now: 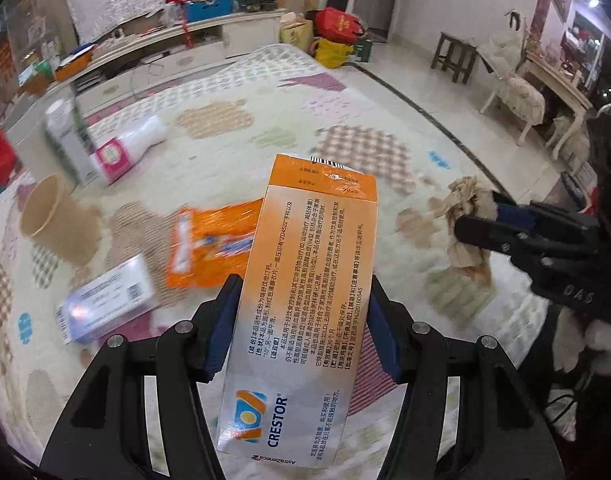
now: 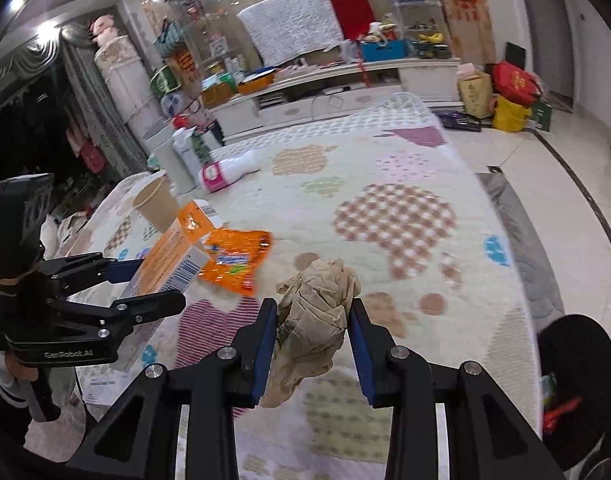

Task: Collect trash
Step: 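Carry the tissue and Crestor box with both tools over the black bin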

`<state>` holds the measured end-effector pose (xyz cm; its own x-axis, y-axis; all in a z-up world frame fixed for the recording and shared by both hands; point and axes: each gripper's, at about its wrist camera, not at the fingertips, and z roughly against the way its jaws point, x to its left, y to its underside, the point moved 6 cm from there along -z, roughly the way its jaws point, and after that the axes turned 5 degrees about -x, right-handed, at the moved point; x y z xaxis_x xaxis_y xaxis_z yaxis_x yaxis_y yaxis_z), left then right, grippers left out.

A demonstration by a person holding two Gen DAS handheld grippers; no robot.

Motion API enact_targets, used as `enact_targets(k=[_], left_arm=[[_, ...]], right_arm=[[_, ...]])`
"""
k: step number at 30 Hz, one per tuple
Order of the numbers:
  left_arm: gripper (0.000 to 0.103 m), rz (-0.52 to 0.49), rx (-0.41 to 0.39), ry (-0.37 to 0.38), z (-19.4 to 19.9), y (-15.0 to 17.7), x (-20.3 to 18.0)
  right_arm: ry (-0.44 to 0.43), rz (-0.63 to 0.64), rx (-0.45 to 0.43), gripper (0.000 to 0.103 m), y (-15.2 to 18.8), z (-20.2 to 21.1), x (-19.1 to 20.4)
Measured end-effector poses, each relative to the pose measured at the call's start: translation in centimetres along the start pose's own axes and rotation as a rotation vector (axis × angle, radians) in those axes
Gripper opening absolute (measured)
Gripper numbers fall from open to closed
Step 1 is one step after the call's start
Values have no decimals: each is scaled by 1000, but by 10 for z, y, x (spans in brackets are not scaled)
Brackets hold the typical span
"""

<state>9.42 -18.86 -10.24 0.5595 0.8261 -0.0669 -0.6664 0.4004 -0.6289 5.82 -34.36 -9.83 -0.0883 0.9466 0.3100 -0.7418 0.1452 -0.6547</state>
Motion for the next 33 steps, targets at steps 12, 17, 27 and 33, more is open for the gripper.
enact_targets(k=[12, 17, 27, 33], left_arm=[[58, -50, -9, 132, -27, -39, -98], [58, -74, 12, 178, -43, -51, -137], [58, -106, 38, 244, -75, -65, -209], [59, -104, 43, 303, -91, -72, -240]], right_arm=[[142, -80, -42, 34, 11, 47, -84], [203, -139, -57, 34, 19, 69, -126], [317, -237, -65, 34, 42, 106, -197], [366, -286, -57, 34, 56, 115, -228]])
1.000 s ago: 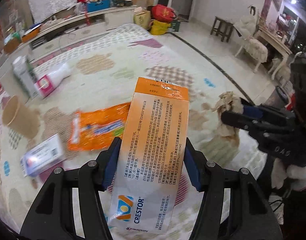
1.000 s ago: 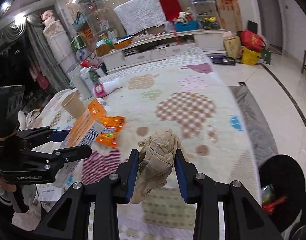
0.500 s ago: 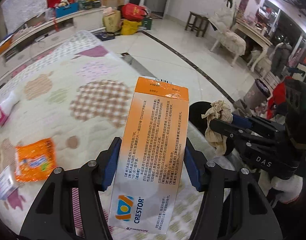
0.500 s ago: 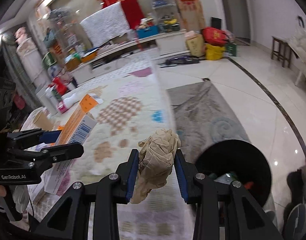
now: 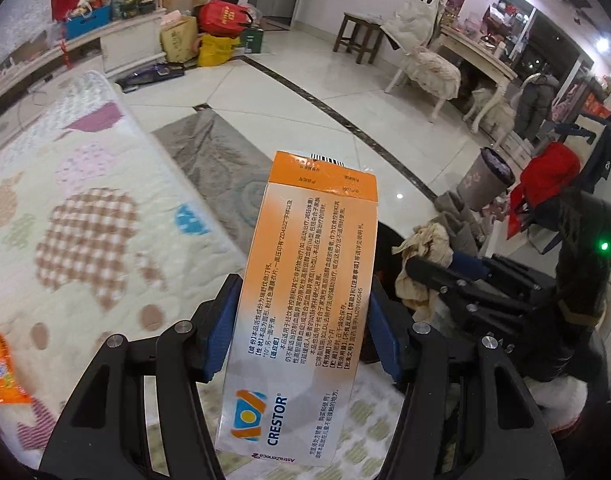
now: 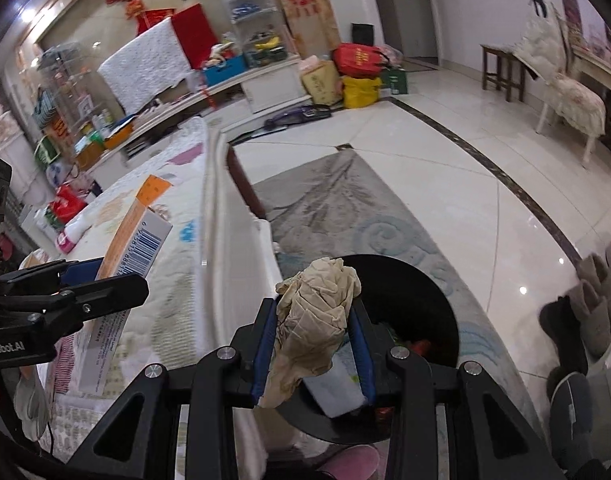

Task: Collect trash
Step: 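Carry the tissue and Crestor box with both tools over the black bin, then open both tools to drop the tissue and Crestor box into the bin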

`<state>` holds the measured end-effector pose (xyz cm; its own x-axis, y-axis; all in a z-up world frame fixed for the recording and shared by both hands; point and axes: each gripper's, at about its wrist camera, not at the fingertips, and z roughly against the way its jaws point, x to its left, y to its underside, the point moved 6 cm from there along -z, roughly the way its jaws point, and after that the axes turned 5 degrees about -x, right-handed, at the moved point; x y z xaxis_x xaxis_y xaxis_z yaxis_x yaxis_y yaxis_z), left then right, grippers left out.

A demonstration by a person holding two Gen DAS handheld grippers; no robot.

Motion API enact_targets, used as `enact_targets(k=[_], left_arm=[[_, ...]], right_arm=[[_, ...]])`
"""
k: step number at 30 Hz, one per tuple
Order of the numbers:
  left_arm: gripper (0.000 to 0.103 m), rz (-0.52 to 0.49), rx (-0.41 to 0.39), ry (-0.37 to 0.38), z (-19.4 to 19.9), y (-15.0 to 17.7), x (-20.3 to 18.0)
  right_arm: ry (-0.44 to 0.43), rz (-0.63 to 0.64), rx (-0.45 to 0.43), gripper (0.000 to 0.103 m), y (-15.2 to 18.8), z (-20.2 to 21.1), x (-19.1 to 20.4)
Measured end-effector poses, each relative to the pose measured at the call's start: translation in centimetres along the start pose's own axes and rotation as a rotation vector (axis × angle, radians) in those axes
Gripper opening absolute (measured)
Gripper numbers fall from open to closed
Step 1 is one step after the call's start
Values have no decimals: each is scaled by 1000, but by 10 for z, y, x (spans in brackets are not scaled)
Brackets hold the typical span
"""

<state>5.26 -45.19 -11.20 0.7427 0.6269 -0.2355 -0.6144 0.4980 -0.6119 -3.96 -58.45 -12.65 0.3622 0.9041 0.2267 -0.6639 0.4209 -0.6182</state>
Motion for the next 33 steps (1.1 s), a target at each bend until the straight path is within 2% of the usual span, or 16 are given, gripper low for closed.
enact_targets(k=[8, 9, 11, 12, 14, 18, 22, 33], left_arm=[[60, 63, -12, 88, -20, -9, -8], [61, 75, -15, 107, -21, -10, -8], [62, 90, -17, 132, -24, -13, -9], [67, 97, -13, 144, -25, -13, -10], [71, 107, -15, 167, -24, -13, -10], [72, 107, -25, 179, -20, -14, -12], [72, 110, -20, 165, -16, -12, -7], [72, 98, -52, 19, 9, -1, 22]], right_arm=[[35, -33, 13, 35, 4, -8, -21], [43, -36, 9, 37, 3, -9, -22], [63, -38, 1, 55, 2, -10, -24], [77, -38, -2, 58, 1, -11, -25], [79, -46, -1, 60, 0, -12, -26], [64, -63, 12, 61, 3, -14, -26], [50, -73, 24, 61, 5, -13, -26], [20, -45, 28, 61, 7, -16, -1]])
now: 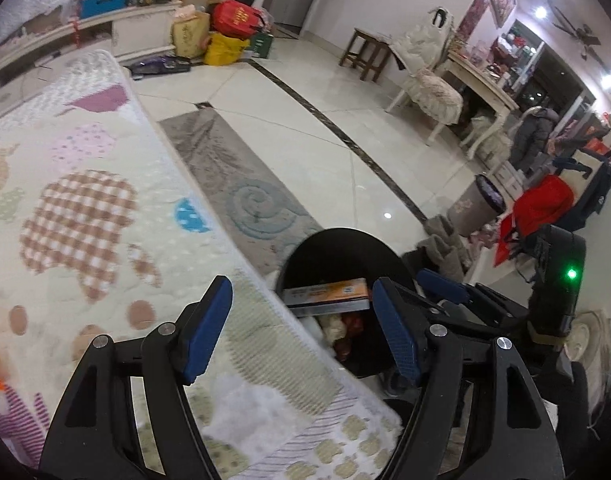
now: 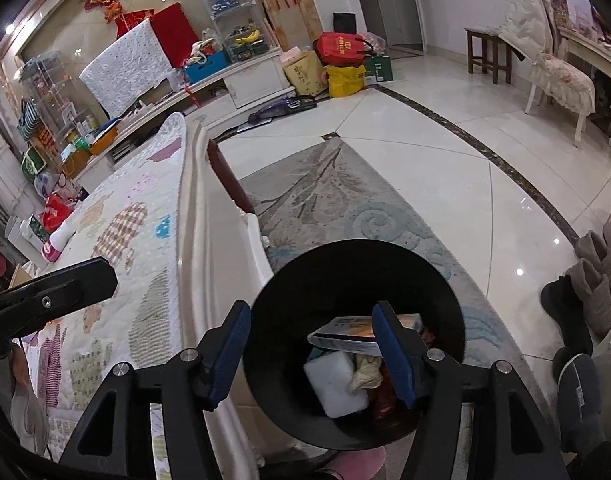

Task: Collect trash
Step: 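Open both tools to drop the tissue and Crestor box into the bin, then move both open tools back over the trash on the bed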

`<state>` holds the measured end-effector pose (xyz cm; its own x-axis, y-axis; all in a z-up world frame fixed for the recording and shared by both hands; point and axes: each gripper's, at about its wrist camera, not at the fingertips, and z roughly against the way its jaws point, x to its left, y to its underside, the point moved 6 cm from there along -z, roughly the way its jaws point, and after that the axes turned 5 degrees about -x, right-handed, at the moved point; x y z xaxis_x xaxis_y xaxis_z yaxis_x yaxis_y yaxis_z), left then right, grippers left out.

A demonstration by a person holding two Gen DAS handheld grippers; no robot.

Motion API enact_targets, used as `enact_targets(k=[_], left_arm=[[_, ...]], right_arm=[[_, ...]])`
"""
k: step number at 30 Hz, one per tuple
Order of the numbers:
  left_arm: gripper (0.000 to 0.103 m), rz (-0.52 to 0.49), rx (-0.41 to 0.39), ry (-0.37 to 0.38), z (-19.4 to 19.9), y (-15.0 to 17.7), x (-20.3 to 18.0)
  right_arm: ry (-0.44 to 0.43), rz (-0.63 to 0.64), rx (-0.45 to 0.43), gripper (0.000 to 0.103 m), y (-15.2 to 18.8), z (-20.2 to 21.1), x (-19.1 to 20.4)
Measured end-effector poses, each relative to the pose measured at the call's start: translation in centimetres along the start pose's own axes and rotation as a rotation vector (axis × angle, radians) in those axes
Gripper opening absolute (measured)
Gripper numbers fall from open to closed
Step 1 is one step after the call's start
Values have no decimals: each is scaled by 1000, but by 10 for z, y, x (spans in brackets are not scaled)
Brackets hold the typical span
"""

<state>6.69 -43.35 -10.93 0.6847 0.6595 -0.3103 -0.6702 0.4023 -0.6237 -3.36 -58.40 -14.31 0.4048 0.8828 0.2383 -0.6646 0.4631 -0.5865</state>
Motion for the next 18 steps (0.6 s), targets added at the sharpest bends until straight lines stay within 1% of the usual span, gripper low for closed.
enact_targets(k=[7, 10, 14, 18], left_arm=[[72, 7, -40, -96, 28, 2, 34], [72, 10, -59, -154, 44, 4, 51], [72, 46, -67, -196, 62, 7, 76], [72, 77, -76, -241, 82, 12, 97]], right_arm=[[-36, 52, -1, 61, -3, 1, 35], [-62, 68, -5, 61, -5, 3, 51], [-108, 99, -3, 61, -7, 2, 81], [-146, 147, -1, 61, -7, -2, 118]])
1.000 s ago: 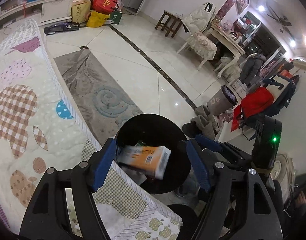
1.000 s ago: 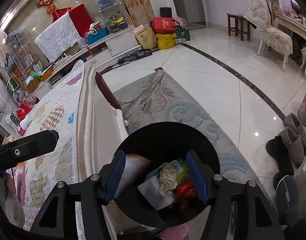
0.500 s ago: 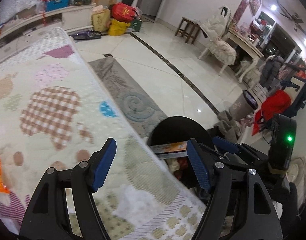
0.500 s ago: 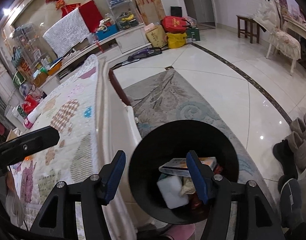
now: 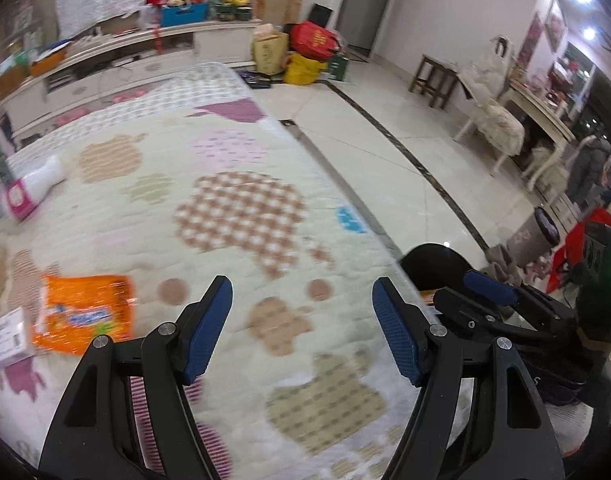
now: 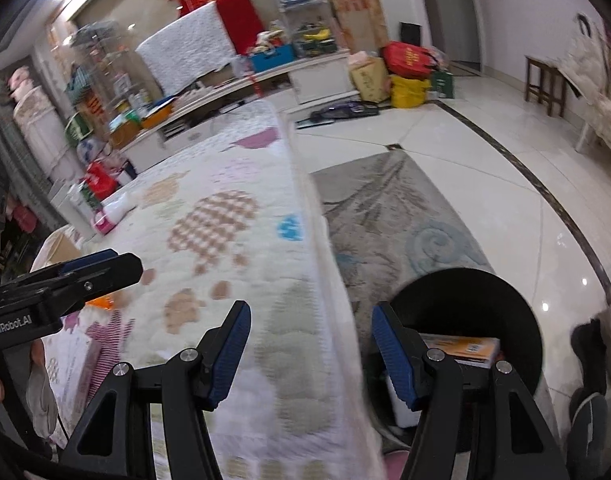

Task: Collect trash
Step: 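Move both open tools back over the trash on the bed, then grasp the white-and-blue medicine box with the left tool while the right tool grasps the orange snack bag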

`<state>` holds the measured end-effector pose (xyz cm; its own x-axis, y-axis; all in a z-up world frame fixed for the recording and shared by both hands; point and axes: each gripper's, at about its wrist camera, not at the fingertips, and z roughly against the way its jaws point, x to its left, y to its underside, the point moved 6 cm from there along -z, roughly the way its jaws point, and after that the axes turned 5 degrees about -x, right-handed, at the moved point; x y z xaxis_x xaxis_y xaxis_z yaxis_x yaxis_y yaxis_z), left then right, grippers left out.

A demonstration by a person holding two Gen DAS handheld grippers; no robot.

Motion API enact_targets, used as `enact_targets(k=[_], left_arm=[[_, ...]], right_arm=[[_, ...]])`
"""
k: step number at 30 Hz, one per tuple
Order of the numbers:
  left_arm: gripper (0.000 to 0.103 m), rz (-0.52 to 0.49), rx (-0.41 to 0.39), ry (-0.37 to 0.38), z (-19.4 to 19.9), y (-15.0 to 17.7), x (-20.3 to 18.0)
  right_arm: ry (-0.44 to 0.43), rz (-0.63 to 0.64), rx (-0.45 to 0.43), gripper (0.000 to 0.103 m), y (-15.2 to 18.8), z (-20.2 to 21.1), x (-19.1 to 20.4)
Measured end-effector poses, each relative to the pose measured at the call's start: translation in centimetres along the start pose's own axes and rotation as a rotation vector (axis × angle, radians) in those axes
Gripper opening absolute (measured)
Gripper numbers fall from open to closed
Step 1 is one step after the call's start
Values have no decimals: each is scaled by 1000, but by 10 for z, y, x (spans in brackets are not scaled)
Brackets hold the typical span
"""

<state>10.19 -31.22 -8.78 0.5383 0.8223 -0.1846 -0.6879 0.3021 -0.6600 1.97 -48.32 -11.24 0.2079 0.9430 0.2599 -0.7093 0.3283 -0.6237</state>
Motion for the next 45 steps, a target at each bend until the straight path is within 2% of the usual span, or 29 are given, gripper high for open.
enact_targets(k=[9, 15, 21, 25, 29, 38, 45], left_arm=[[72, 66, 7, -78, 39, 18, 77], [72, 105, -3, -142, 70, 36, 138], [72, 228, -24, -222, 93, 54, 219], [72, 294, -38, -227, 105, 65, 261], [72, 348, -18, -225, 108, 78, 292], [72, 407, -30, -373, 94, 82, 355], [72, 434, 22, -418, 67, 85, 384]], right_arm=[[-96, 111, 57, 61, 3, -34, 88], [-159, 188, 89, 66, 7, -53, 148], [-198, 254, 108, 66, 10, -67, 194], [-225, 291, 128, 66, 15, -74, 222], [-238, 323, 143, 66, 17, -80, 239], [-231, 343, 220, 66, 31, -97, 244], [-154, 393, 263, 66, 34, -123, 239]])
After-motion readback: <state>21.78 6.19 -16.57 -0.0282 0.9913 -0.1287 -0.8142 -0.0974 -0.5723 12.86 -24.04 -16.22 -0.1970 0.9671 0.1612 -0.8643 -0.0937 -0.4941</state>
